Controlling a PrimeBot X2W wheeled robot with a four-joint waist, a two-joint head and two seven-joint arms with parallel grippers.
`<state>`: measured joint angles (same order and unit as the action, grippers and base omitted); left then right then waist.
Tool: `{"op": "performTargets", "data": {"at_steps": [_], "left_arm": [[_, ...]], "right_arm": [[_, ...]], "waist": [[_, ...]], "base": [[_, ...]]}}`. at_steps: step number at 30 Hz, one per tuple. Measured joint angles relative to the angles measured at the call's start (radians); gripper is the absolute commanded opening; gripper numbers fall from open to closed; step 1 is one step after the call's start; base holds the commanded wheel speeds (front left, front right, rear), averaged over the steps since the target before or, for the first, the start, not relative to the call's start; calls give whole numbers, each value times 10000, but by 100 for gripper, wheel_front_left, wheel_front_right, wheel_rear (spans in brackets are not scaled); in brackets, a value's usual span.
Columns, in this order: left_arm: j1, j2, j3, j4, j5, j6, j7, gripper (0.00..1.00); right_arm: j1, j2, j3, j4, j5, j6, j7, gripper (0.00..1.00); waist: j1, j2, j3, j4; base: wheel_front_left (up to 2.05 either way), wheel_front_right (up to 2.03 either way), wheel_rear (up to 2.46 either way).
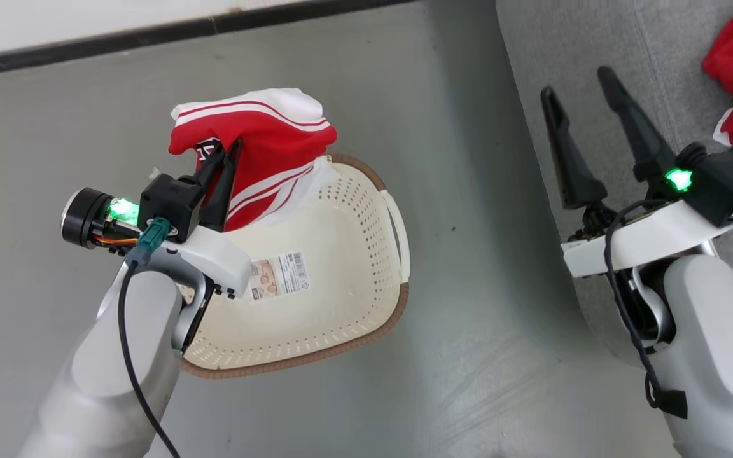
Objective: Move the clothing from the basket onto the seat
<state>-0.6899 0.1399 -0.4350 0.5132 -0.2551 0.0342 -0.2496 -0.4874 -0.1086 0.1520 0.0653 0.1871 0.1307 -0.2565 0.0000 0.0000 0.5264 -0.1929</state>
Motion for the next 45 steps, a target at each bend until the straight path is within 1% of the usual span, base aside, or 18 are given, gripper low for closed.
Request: {"op": "performTargets", "data": {"at_steps": [5, 13, 21, 23, 25, 29, 34, 37, 42, 45], "left_arm": [[352, 186, 46, -627, 2, 31, -2, 0], [1093, 479, 48, -1674, 17, 35, -25, 0], [1842, 750, -56, -2345, -8, -42, -25, 0], [1968, 836, -86, -2520, -13, -144, -25, 0], [2103, 861, -125, -2702, -48, -221, -6, 0], [2336, 798, -192, -3089, -470, -466, 165, 0], [2523, 823, -360, -3507, -556, -575, 477, 0], [2687, 771, -506, -3772, -769, -784, 652, 0], [2799, 761, -865, -4228, -775, -976, 988, 0], [2825, 732, -1070, -4518, -775, -999, 1193, 0]], "right_arm": [[272, -150, 244, 270, -15, 0, 0, 100], [659, -627, 658, 736, -13, 2, 0, 100], [1040, -1045, 1174, 1135, 174, 0, 0, 100], [1139, -1127, 1356, 1221, 255, 2, 0, 100], [1200, -1223, 1622, 1356, 380, 2, 0, 100], [1349, -1450, 2274, 1572, 545, 2, 0, 100], [1383, -1735, 3055, 1747, 846, 2, 2, 100], [1382, -1894, 3638, 1810, 974, 2, 71, 100], [1312, -2155, 4596, 1912, 1269, 2, 226, 100], [1155, -2336, 5208, 1967, 1329, 2, 376, 100]], "waist": [[0, 0, -471, 175], [0, 0, -1467, 474], [0, 0, -2502, 712], [-1, 0, -2755, 768], [0, 0, -3004, 823], [0, 0, -3477, 931], [0, 0, -4032, 1072], [-1, 0, -4342, 1156], [-1, 0, -4817, 1301], [-1, 0, -5075, 1394]], "base": [[0, 0, 0], [0, 0, 0], [0, 0, 0], [0, 0, 0], [0, 0, 0], [0, 0, 0], [0, 0, 0], [0, 0, 0], [0, 0, 0], [0, 0, 0]]}}
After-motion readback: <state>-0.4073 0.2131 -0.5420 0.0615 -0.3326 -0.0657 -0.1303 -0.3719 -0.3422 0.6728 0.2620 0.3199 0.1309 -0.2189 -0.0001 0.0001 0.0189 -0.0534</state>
